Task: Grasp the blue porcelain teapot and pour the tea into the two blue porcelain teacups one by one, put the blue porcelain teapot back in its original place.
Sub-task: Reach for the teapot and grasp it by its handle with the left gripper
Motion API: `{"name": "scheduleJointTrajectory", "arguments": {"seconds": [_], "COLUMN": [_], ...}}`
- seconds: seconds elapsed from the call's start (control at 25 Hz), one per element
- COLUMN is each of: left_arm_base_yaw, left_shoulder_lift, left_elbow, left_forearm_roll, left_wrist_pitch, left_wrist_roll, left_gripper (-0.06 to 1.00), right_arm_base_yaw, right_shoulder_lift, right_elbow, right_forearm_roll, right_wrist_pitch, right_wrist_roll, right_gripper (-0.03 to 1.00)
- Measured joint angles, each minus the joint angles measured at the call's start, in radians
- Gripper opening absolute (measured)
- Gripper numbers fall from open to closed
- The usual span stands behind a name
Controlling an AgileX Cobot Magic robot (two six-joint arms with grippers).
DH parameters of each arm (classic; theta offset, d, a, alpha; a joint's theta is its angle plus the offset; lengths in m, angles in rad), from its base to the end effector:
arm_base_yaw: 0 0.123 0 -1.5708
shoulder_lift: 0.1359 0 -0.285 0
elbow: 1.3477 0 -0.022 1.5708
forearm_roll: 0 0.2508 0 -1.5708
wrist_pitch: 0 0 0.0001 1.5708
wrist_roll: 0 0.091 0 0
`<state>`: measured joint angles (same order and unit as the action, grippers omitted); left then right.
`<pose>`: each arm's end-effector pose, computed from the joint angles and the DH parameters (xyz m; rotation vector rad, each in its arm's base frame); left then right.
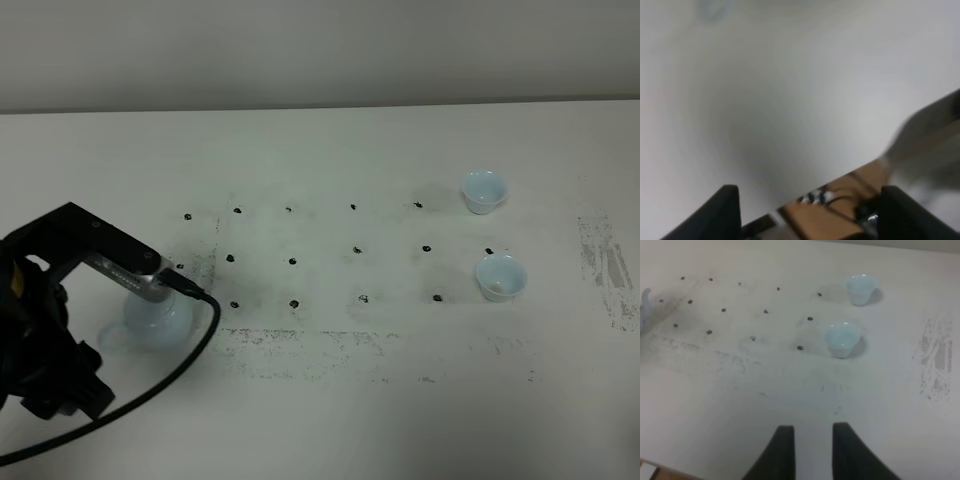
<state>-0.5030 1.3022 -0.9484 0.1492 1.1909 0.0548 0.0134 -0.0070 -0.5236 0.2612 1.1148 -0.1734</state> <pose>0.1992 -0.0953 0.2711 0.8928 2.8590 0.1695 -0.0129 0.0209 0.2816 -0.2160 2.0350 0.2134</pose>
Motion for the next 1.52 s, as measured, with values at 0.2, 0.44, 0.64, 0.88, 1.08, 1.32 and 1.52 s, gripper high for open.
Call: {"name": "scheduleJointTrajectory", "arguments": {"seconds": [0.2, 0.44, 0.64, 0.88, 1.08, 1.32, 1.52], "left_arm_base_yaw": [0.078, 0.087, 0.100, 0.125, 0.126, 0.126, 0.126], "left_shoulder_lift": [0.000, 0.060, 0.159, 0.244, 0.304, 0.347, 0.366], "left_elbow": [-0.003, -0.003, -0.003, -0.003, -0.003, -0.003, -0.003], "left_forearm_roll": [0.109, 0.125, 0.125, 0.132, 0.131, 0.131, 0.131], "left_wrist_pitch": [-0.004, -0.087, -0.136, -0.220, -0.276, -0.360, -0.391], "left_wrist_roll": [0.038, 0.082, 0.108, 0.133, 0.178, 0.263, 0.305], "left_gripper": [0.60, 0.59, 0.56, 0.49, 0.48, 0.48, 0.48], "right_arm_base_yaw": [0.000, 0.000, 0.000, 0.000, 0.000, 0.000, 0.000], "right_shoulder_lift": [0.000, 0.000, 0.000, 0.000, 0.000, 0.000, 0.000], "right_elbow": [0.000, 0.000, 0.000, 0.000, 0.000, 0.000, 0.000], "right_forearm_roll": [0.000, 0.000, 0.000, 0.000, 0.000, 0.000, 0.000], "right_wrist_pitch": [0.000, 0.000, 0.000, 0.000, 0.000, 0.000, 0.000], "right_wrist_roll": [0.000, 0.000, 0.000, 0.000, 0.000, 0.000, 0.000], "right_gripper": [0.22, 0.22, 0.22, 0.22, 0.22, 0.22, 0.22]}}
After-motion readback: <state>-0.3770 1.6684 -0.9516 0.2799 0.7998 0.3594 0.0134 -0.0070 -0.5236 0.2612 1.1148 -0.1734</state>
